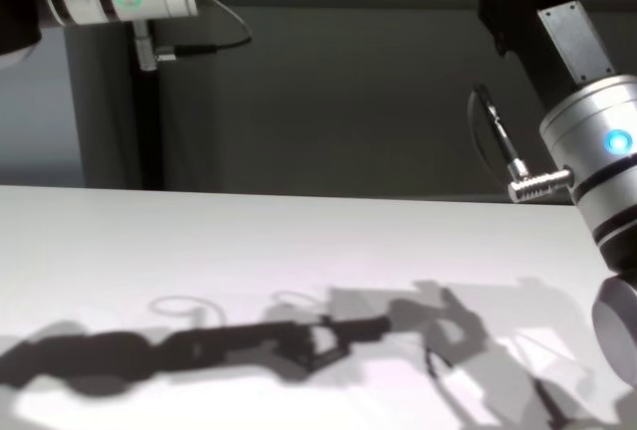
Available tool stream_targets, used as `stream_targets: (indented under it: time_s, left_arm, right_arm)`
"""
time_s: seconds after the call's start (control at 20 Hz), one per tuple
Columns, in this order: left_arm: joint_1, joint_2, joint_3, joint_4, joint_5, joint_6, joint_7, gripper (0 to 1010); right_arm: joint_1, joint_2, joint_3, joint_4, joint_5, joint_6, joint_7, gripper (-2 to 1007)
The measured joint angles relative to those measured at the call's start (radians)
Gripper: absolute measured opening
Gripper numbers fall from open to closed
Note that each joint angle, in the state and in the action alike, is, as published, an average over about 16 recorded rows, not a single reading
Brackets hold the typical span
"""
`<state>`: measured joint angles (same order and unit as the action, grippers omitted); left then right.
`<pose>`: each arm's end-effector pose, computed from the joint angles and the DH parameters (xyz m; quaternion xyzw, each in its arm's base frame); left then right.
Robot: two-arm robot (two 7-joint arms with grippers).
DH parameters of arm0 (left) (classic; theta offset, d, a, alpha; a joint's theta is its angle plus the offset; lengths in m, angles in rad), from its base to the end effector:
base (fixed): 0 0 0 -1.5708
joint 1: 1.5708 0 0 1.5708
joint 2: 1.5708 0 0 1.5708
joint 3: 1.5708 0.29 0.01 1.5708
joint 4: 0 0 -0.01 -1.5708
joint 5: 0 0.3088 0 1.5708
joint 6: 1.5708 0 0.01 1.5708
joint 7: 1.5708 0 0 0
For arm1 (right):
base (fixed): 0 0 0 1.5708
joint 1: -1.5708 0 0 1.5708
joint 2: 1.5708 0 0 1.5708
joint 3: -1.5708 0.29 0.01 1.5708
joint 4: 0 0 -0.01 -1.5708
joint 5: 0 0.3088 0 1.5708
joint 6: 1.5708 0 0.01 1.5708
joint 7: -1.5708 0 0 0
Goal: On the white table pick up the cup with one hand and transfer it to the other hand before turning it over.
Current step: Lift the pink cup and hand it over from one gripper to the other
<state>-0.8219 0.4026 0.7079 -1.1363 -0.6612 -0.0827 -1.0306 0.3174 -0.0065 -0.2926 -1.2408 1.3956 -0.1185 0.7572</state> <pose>0.4995 -0.0067 -0.1576 0.0023 -0.0941 0.0753 0.9927 0.4063 0.0904 -0.2896 0.5393 0.2837 -0.2510 0.7522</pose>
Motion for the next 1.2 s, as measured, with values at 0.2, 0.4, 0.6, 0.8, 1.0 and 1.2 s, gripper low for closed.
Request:
stream_targets:
  time_s: [0.2, 0.4, 0.6, 0.8, 1.0, 1.2]
  left_arm:
    - [0.000, 0.000, 0.000, 0.000, 0.000, 0.000, 0.000, 48]
    - [0.000, 0.000, 0.000, 0.000, 0.000, 0.000, 0.000, 48]
    - [0.000, 0.000, 0.000, 0.000, 0.000, 0.000, 0.000, 48]
    - [0.000, 0.000, 0.000, 0.000, 0.000, 0.000, 0.000, 48]
    - [0.000, 0.000, 0.000, 0.000, 0.000, 0.000, 0.000, 48]
    - [0.000, 0.000, 0.000, 0.000, 0.000, 0.000, 0.000, 48]
  right_arm:
    - [0.000, 0.001, -0.001, -0.001, 0.001, -0.001, -0.002, 995]
    - [0.000, 0.001, 0.000, -0.001, 0.001, 0.000, -0.001, 968]
    - [-0.001, 0.001, 0.000, -0.002, 0.001, 0.000, 0.000, 913]
    - [-0.001, 0.001, 0.000, -0.002, 0.001, 0.001, 0.001, 853]
    - [-0.001, 0.000, 0.001, -0.002, 0.000, 0.001, 0.002, 799]
    - [-0.001, 0.000, 0.001, -0.003, 0.000, 0.001, 0.002, 765]
